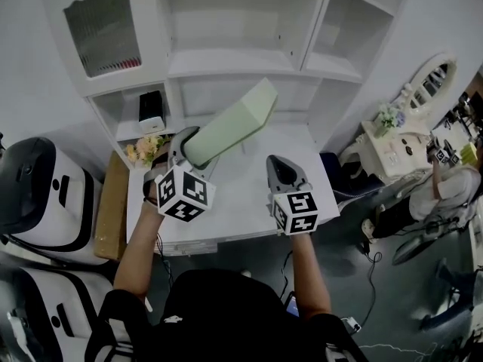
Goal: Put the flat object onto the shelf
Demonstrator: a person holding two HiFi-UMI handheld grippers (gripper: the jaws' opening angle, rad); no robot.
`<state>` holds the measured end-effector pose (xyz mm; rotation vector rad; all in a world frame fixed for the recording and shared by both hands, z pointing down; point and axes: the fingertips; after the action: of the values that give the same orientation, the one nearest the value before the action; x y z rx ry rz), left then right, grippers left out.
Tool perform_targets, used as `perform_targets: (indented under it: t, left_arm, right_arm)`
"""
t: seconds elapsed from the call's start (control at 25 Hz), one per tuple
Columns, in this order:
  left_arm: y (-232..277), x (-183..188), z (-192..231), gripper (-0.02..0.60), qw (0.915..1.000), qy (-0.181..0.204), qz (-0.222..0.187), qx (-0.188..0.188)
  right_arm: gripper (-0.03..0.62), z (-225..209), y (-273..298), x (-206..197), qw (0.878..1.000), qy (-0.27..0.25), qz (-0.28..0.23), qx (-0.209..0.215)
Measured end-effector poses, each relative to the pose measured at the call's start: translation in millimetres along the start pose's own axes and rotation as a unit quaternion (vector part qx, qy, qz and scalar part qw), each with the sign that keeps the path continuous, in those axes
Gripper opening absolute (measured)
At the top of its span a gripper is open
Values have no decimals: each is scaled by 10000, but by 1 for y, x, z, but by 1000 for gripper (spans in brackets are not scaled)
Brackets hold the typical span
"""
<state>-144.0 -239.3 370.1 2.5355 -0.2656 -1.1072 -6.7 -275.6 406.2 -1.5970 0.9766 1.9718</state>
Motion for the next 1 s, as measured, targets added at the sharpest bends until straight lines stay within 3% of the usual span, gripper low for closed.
perform_targets:
  t: [0.32, 0.56, 1.0]
  left_arm:
    - [9, 13, 6, 275, 9974, 644, 228, 224]
    - [13, 22, 2, 275, 9885, 1314, 465, 588]
    - [20, 41, 0, 275, 9765, 1865, 671, 844]
  right_arm:
    - [-2, -5, 7, 5, 9997, -100, -54, 199]
    - [-2, -5, 14, 2, 9991, -150, -50, 400]
    - [-2, -10, 17, 3, 9974, -280, -117, 660]
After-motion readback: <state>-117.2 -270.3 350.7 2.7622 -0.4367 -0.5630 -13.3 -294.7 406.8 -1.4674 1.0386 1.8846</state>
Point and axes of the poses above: the fingertips, and each gripper's own axes: y forward along the fingers, z to its left, x out of its top, and after that the axes turned 8 degrees about z, right-handed
